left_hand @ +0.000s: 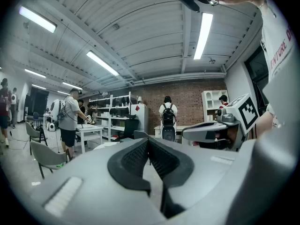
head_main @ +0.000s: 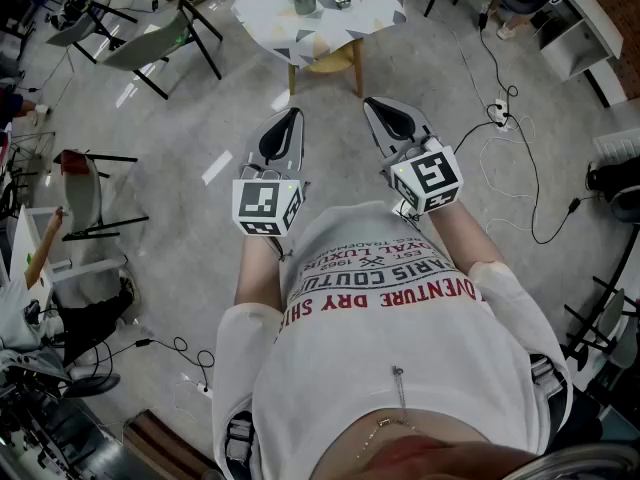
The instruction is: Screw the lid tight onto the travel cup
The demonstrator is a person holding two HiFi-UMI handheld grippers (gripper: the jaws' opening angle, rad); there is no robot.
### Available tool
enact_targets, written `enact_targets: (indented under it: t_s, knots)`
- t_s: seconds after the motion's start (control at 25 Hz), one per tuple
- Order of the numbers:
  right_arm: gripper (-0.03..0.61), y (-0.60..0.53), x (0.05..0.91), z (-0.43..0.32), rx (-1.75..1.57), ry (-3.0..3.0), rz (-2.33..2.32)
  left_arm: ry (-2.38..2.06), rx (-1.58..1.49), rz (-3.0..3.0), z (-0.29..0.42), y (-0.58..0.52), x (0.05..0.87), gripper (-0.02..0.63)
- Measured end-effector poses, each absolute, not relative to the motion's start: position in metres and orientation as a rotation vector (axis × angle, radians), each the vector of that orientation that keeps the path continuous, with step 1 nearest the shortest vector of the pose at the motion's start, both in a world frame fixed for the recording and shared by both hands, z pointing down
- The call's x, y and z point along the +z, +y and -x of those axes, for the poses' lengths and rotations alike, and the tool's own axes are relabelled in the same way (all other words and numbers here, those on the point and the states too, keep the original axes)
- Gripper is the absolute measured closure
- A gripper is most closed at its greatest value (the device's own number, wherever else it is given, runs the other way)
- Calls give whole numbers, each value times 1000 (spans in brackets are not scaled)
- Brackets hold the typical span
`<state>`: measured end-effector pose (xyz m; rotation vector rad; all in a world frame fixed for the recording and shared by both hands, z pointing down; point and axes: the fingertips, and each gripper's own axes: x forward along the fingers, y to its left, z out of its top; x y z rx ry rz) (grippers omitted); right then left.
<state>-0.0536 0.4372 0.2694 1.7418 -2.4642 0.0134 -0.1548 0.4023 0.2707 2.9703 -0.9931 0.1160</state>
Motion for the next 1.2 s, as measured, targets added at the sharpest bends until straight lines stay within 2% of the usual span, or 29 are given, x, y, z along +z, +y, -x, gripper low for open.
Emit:
enact_targets:
  t_s: [0.68, 0.72, 0.76, 0.8, 0.84, 0.88, 1.2]
  knots:
    - [568, 424, 294, 82, 83, -2354, -1802, -890, 133, -2926, 193, 385, 292, 600]
    - [552, 421, 297, 86, 77, -2347, -1793, -876, 137, -2922, 198, 382, 296, 598]
    - [501, 418, 300, 91, 79, -2343, -1784, -864, 143, -2920, 203, 379, 301, 584]
    - [418, 414, 303, 93, 88, -2338, -1777, -855, 151, -2920, 206, 376, 305, 523]
    - [384, 410, 307, 95, 104, -2330, -1774, -850, 161, -2920, 209, 372, 309, 431]
    - [383, 406, 309, 95, 119, -2321, -1777, -850, 169, -2921, 212, 368, 312, 394]
    - [383, 365, 319, 74, 156, -2308, -1746, -913, 160, -2883, 210, 330, 324, 394]
